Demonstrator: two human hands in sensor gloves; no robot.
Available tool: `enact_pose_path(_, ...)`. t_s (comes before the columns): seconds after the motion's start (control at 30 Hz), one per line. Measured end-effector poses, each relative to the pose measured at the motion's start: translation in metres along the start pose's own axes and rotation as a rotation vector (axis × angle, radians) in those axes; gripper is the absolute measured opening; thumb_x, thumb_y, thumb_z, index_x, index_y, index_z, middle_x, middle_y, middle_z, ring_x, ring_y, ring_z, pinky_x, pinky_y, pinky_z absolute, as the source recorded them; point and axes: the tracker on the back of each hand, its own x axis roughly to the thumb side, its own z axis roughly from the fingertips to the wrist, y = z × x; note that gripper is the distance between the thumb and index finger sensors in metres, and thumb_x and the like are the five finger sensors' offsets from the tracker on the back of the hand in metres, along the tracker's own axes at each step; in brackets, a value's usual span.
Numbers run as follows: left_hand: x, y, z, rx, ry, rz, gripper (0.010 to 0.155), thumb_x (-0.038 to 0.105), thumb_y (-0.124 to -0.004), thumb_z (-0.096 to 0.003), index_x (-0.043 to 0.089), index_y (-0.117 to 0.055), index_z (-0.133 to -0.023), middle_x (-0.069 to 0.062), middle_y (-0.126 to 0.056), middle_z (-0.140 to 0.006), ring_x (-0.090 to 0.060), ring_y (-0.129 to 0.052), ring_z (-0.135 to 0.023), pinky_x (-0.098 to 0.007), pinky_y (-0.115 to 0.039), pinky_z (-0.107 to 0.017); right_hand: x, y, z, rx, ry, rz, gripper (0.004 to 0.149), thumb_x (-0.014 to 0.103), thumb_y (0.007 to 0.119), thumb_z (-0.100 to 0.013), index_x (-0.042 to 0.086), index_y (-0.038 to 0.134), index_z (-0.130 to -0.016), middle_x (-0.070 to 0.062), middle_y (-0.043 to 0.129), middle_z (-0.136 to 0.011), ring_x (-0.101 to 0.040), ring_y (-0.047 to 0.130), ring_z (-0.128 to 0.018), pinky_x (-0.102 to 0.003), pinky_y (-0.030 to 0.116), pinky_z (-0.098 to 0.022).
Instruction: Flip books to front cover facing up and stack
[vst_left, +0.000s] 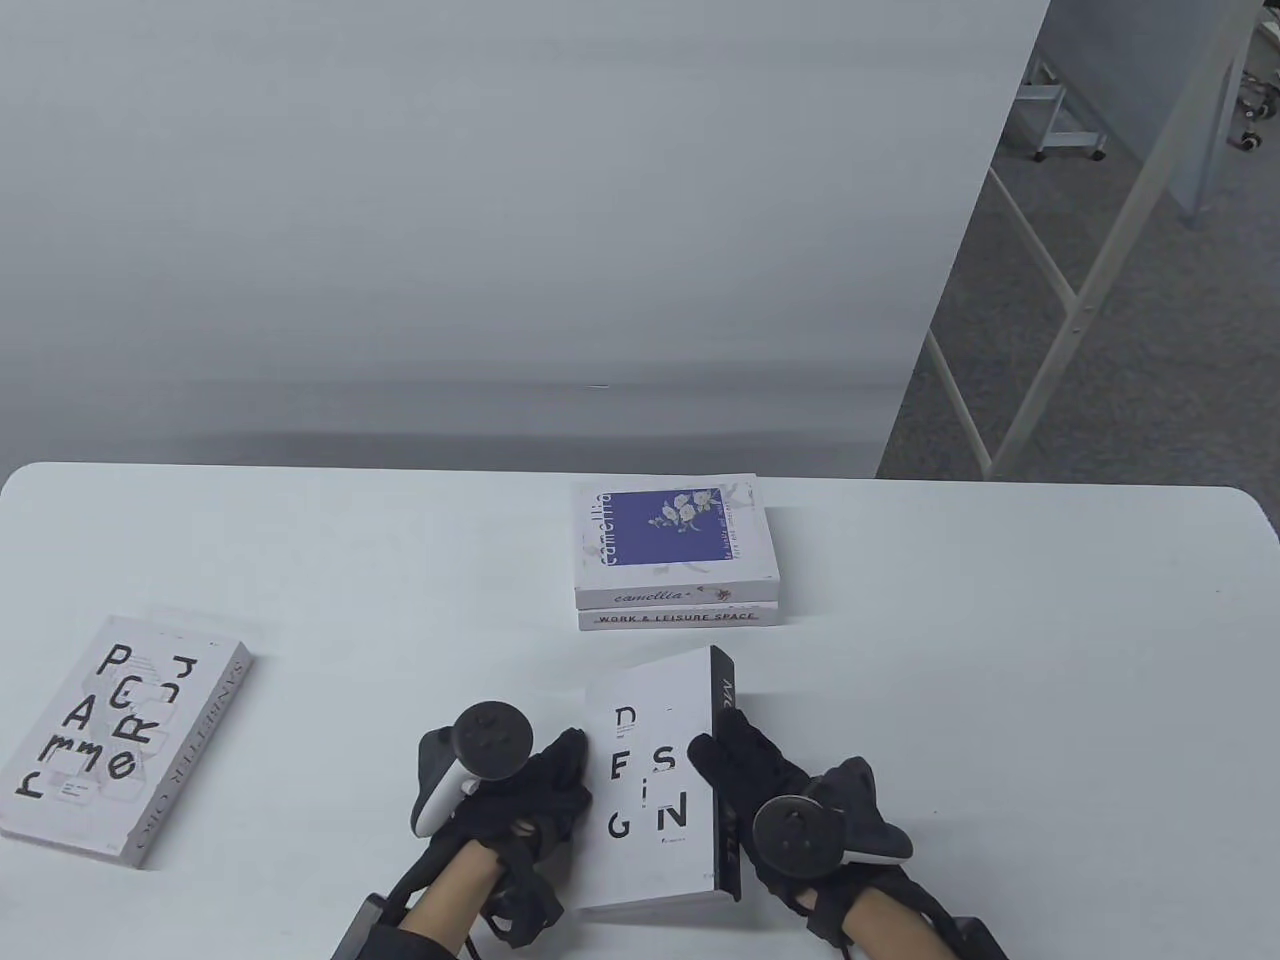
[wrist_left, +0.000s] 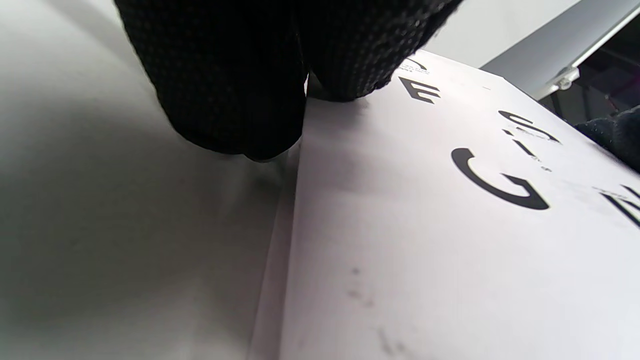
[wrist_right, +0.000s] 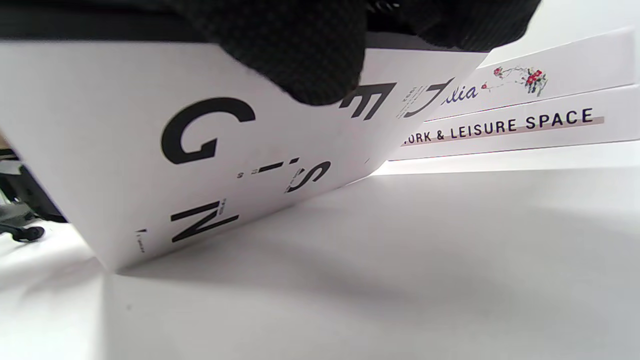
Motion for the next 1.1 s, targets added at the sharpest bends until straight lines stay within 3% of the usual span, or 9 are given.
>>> enact_pose_path(0.3,0.002,-0.002,-0.002,-0.048,-0.026,-0.038,0.067,0.027,-0.082,-0.0445,0.004,-0.054,-0.101,-0.023,-0.079,-0.088,-0.024,-0.105,-0.061,-0.024,-0.094,-0.034,0.007,-0.010,-0.001,-0.171,-0.115,0.308,0.074,0.028,0.087,-0.037,0.023,0.045,-0.098,-0.036,0.043,-0.099,-0.050,0.070,-0.084,-0.053,0.071,-0.059)
enact_pose_path(0.53,0.028,0.028,0.008,0.050,-0.085,-0.613,0.074,0.042,-0.086,-0.0417,0.010,-0.057,-0.102,-0.016,-0.081,-0.091,-0.028,-0.103,-0.068,-0.031,-0.093,-0.040,-0.005,-0.014,0.003,-0.198,-0.080,0.284,0.073,0.030,0.088,-0.035,0.023,0.048,-0.096,-0.033,0.052,-0.098,-0.048,0.075,-0.082,-0.051,0.074,-0.057)
enact_pose_path(0.6,0.033,0.044,0.014,0.073,-0.092,-0.724,0.076,0.045,-0.085,-0.0416,0.011,-0.055,-0.103,-0.016,-0.078,-0.094,-0.029,-0.101,-0.072,-0.033,-0.092,-0.043,-0.010,-0.017,0.004,-0.205,-0.050,0.245,0.073,0.030,0.087,-0.036,0.021,0.048,-0.096,-0.032,0.054,-0.098,-0.048,0.077,-0.081,-0.051,0.075,-0.057)
enact_pose_path(0.77,0.042,0.086,0.038,0.209,-0.132,-0.706,0.085,0.052,-0.082,-0.0423,0.011,-0.048,-0.107,-0.021,-0.062,-0.105,-0.043,-0.081,-0.090,-0.051,-0.078,-0.059,-0.024,-0.020,0.007,-0.246,0.042,0.122,0.073,0.034,0.085,-0.036,0.016,0.049,-0.097,-0.033,0.060,-0.095,-0.046,0.083,-0.077,-0.049,0.080,-0.052)
enact_pose_path(0.87,0.049,0.099,0.053,0.237,-0.124,-0.779,0.090,0.057,-0.080,-0.0420,0.010,-0.044,-0.109,-0.024,-0.051,-0.110,-0.053,-0.063,-0.098,-0.063,-0.063,-0.065,-0.034,-0.025,0.008,-0.277,0.109,-0.006,0.072,0.035,0.085,-0.036,0.016,0.051,-0.096,-0.032,0.064,-0.093,-0.045,0.087,-0.074,-0.047,0.083,-0.050)
enact_pose_path(1.0,0.056,0.107,0.068,0.271,-0.147,-0.878,0.094,0.068,-0.068,-0.0426,0.011,-0.041,-0.112,-0.027,-0.041,-0.113,-0.060,-0.049,-0.101,-0.071,-0.055,-0.066,-0.048,-0.029,0.010,-0.322,0.213,-0.258,0.072,0.037,0.084,-0.036,0.014,0.053,-0.096,-0.032,0.070,-0.090,-0.043,0.092,-0.069,-0.046,0.087,-0.045)
enact_pose_path(1.1,0.059,0.115,0.076,0.272,-0.189,-0.778,0.096,0.070,-0.065,-0.0430,0.010,-0.040,-0.113,-0.029,-0.038,-0.113,-0.064,-0.043,-0.100,-0.073,-0.051,-0.065,-0.052,-0.030,0.011,-0.383,0.259,-0.392,0.072,0.040,0.084,-0.037,0.010,0.055,-0.096,-0.032,0.073,-0.088,-0.043,0.095,-0.065,-0.045,0.089,-0.042)
